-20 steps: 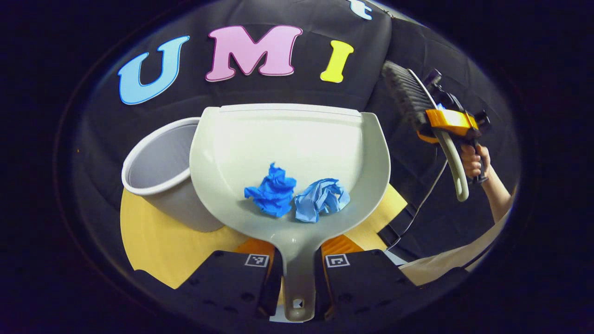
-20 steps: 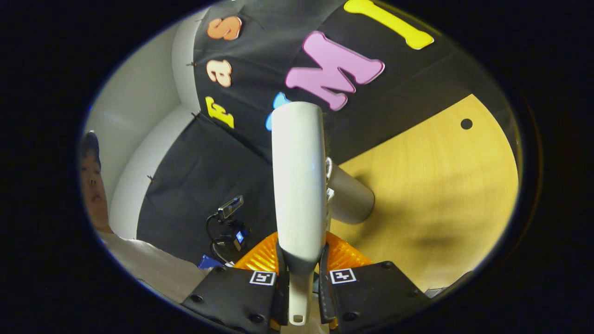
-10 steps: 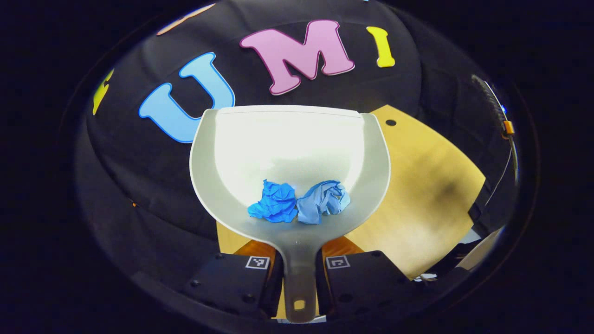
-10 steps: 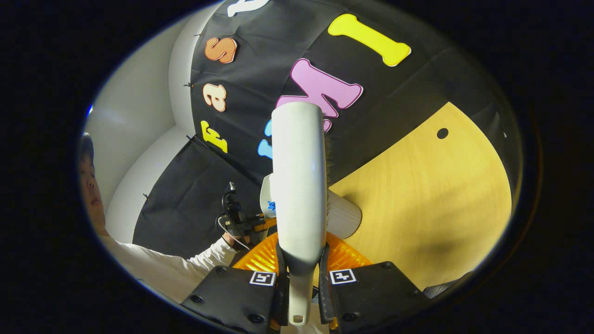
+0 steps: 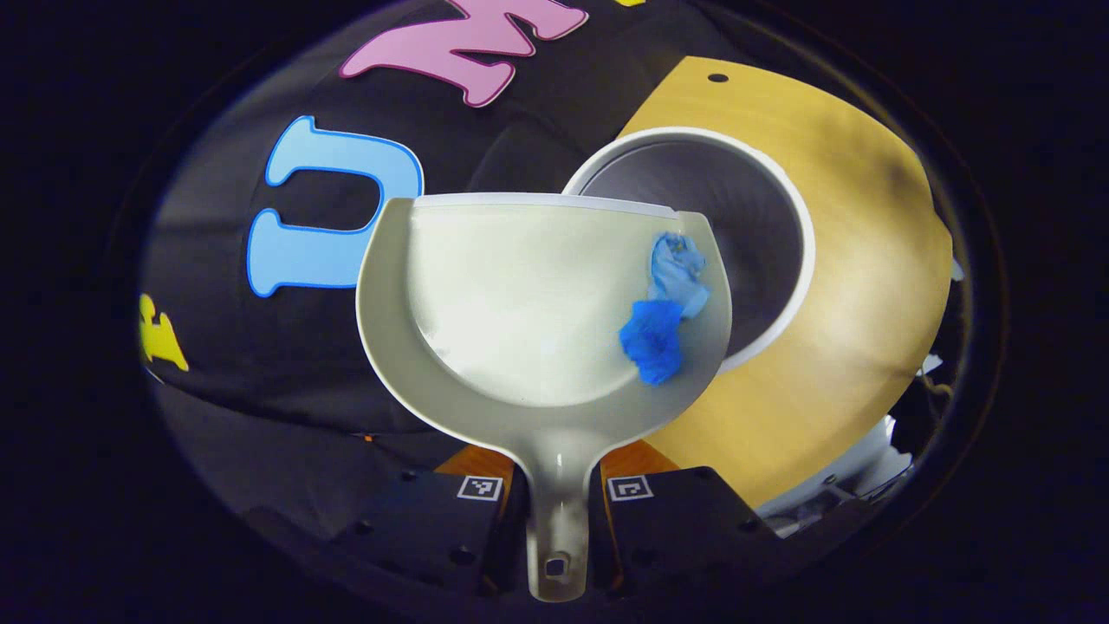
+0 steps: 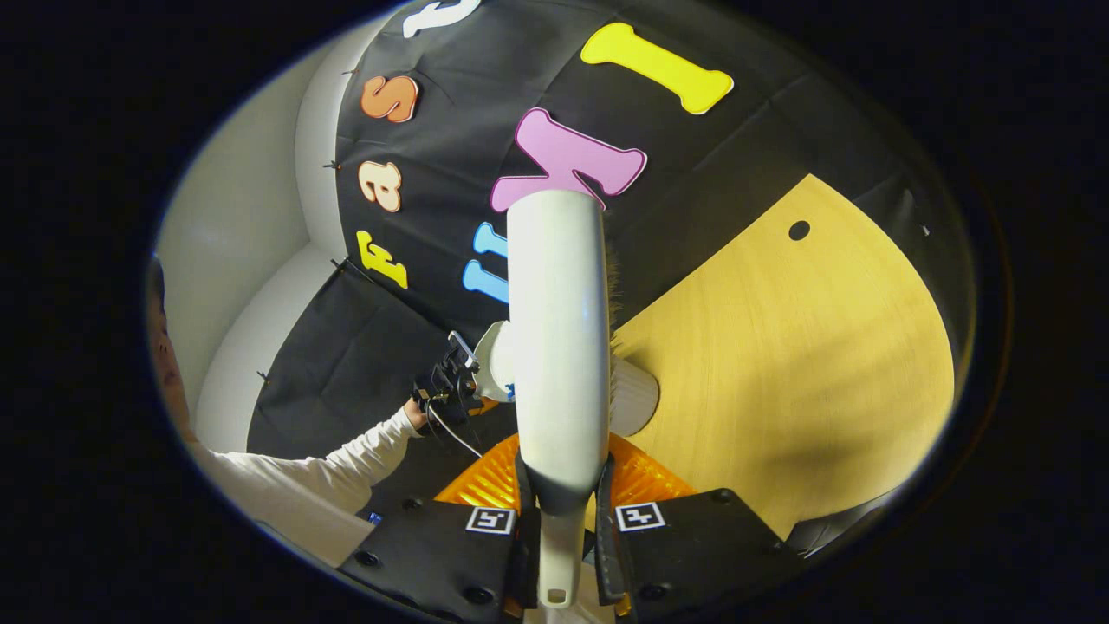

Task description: Pick up the small broom and dustpan from the desktop, sweep the trash into the dustpan with the broom, and then empty the trash into the garbage bin.

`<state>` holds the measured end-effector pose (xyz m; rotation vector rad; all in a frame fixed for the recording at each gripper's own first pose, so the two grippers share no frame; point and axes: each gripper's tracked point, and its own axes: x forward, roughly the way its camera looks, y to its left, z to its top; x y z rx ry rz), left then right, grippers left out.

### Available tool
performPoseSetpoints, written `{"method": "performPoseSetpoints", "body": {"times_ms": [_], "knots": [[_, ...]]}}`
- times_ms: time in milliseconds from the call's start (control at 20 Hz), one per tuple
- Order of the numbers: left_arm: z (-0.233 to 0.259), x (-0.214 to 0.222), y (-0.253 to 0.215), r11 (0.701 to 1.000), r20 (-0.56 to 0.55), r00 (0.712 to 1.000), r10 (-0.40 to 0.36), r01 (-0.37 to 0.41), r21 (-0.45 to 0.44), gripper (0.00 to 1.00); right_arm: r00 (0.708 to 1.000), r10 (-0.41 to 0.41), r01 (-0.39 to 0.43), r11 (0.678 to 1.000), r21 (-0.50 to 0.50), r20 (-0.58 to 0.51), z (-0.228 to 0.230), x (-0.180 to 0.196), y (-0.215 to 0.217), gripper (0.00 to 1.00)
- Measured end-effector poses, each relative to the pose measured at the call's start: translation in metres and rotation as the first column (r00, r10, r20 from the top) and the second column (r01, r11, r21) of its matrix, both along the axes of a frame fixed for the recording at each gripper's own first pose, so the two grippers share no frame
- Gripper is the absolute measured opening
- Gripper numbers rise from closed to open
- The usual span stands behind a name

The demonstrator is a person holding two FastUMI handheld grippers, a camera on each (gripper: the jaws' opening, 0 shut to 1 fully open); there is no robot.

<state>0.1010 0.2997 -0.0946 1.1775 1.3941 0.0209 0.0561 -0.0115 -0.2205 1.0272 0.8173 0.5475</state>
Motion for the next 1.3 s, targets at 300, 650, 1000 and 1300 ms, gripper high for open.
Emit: {"method": "performPoseSetpoints", "body": {"times_ms": [300,650,1000,1300], "knots": [[0.005,0.002,0.017,0.896,-0.120,0.960,-0.251,0.278,0.347,0.28,1.000,0.013,-0.013,1.000,-0.009,-0.019,-0.004,-0.005,0.001,0.28],[-0.002,0.002,-0.024,0.977,0.175,0.963,-0.204,0.189,0.100,0.28,0.999,0.012,-0.013,0.999,-0.046,-0.032,-0.008,-0.007,-0.001,0.28],[-0.042,-0.012,-0.239,0.750,0.457,0.880,0.128,0.215,-0.626,0.27,0.999,-0.026,0.022,0.989,-0.147,-0.030,-0.023,0.014,0.000,0.28],[-0.163,-0.067,-0.364,0.333,-0.011,0.881,0.472,-0.189,-0.924,0.28,0.918,-0.122,-0.122,0.818,-0.562,-0.377,-0.126,-0.025,-0.035,0.28]]}}
